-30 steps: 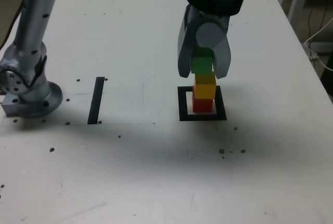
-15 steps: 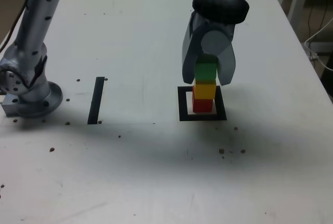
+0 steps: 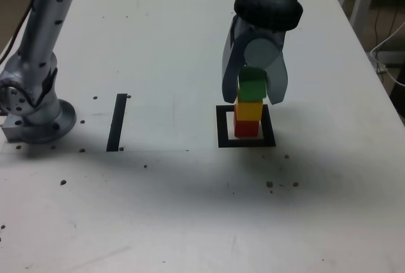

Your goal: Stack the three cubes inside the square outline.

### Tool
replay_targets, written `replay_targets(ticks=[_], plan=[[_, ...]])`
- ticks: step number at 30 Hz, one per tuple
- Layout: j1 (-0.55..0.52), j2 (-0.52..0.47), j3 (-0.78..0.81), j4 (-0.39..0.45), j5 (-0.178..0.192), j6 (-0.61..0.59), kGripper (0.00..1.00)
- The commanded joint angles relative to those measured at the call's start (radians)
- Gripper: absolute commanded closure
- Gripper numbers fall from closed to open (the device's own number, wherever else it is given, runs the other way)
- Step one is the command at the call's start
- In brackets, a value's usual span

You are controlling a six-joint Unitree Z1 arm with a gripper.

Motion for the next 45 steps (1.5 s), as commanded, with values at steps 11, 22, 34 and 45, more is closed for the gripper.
replay_targets(ticks=[11, 22, 34, 45], plan=[[-0.002, -0.011, 0.013, 0.013, 0.015, 0.002, 0.08], [0.03, -0.191, 0.126, 0.027, 0.099, -0.017, 0.01], [0.166, -0.428, 0.515, -0.065, 0.111, 0.006, 0.0], [0.176, -0.581, 0.87, -0.279, 0.087, 0.045, 0.0]])
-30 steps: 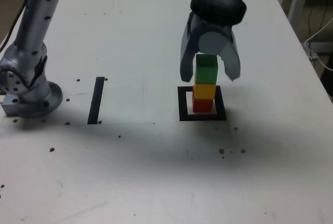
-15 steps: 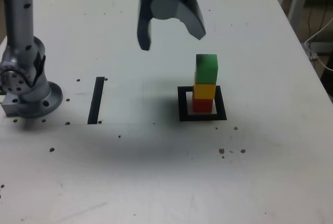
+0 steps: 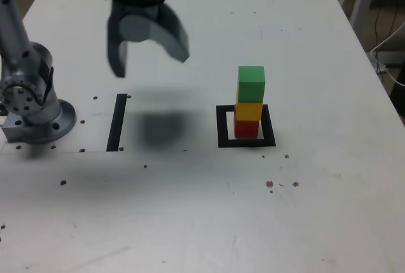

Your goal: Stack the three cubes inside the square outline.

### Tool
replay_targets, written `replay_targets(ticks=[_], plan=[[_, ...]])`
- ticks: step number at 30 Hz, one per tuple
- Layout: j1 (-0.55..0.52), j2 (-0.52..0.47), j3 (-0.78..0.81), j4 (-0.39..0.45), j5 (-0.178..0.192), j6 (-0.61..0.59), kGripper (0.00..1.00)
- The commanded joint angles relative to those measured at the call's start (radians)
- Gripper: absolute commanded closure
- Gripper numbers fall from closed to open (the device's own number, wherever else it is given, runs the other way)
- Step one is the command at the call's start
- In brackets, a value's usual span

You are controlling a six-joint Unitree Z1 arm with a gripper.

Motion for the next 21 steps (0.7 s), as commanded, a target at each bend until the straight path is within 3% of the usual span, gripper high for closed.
replay_targets(ticks=[1, 11, 21], plan=[[0.001, -0.023, 0.097, -0.035, -0.001, 0.015, 0.0], [0.001, -0.075, 0.29, -0.159, -0.011, 0.047, 0.0], [0.001, -0.082, 0.331, -0.198, -0.024, 0.056, 0.0]])
